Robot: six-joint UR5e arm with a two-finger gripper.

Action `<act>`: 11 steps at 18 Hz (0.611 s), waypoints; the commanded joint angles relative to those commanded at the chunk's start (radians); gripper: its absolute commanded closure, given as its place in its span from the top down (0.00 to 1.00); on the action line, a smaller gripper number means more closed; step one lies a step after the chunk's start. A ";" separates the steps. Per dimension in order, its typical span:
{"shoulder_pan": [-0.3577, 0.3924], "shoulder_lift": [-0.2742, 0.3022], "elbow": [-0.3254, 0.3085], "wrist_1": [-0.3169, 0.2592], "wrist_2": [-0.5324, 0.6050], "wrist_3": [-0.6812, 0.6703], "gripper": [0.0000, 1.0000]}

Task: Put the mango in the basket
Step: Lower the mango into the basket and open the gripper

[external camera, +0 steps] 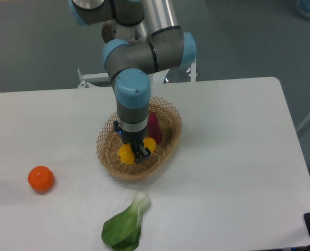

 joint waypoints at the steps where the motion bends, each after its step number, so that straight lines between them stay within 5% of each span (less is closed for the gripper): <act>1: 0.000 0.000 0.000 0.000 0.002 -0.002 0.55; 3: 0.000 -0.002 0.000 0.000 0.000 -0.002 0.79; 4: 0.000 -0.002 -0.002 0.002 0.000 -0.002 1.00; 11: 0.009 0.008 0.014 -0.012 -0.006 -0.002 1.00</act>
